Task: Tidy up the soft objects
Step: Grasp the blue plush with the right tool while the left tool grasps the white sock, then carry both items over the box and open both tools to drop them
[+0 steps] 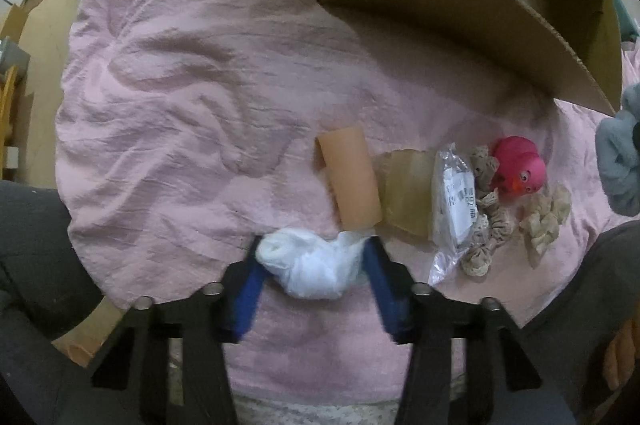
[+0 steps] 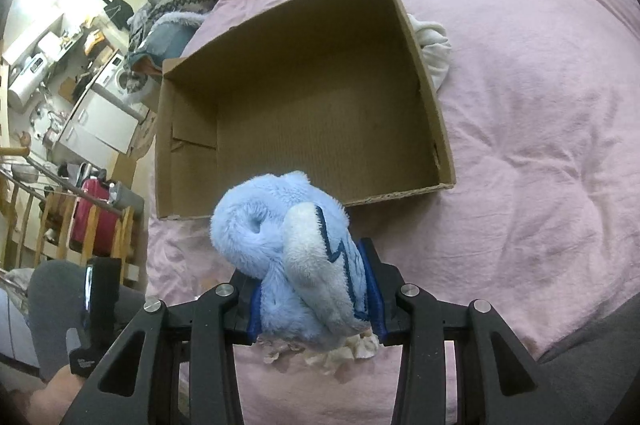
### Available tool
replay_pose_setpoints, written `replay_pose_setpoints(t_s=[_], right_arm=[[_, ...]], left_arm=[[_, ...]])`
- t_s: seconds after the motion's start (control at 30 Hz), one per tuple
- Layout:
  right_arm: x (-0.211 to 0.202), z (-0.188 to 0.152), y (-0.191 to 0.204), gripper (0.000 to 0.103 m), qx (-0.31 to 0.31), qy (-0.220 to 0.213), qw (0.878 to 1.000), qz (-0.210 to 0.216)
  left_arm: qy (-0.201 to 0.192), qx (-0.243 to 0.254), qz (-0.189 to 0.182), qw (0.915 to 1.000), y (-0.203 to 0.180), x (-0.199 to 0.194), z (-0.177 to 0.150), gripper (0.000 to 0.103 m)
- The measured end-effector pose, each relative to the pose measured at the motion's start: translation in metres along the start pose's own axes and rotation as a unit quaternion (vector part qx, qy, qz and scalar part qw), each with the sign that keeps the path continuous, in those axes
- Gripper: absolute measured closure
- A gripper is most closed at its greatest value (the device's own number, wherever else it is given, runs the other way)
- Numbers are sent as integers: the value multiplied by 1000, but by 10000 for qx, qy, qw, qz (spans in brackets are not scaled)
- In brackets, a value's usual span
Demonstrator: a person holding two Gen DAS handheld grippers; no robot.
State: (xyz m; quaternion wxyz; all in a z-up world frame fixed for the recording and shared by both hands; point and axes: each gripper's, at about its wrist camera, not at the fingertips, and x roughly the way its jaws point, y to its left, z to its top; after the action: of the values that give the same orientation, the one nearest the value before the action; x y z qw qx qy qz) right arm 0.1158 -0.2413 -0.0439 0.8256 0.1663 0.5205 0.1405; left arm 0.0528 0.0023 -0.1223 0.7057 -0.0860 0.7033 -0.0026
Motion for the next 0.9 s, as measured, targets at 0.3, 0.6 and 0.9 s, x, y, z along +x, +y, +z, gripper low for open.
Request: replay_pose_setpoints(t_s=[0.3, 0.6, 0.9], right_arm=[[0, -4, -6, 61, 31, 13, 10000, 27], [-22, 3, -8, 61, 105, -276, 9992, 253], [-34, 45, 0, 61, -117, -815, 9964, 185]], left_arm=[[-253, 108, -317, 9991, -2, -30, -3, 81], [-1657, 191, -359, 9853, 1, -116, 10, 81], [-2700, 724, -177, 9600, -30, -146, 62, 81]])
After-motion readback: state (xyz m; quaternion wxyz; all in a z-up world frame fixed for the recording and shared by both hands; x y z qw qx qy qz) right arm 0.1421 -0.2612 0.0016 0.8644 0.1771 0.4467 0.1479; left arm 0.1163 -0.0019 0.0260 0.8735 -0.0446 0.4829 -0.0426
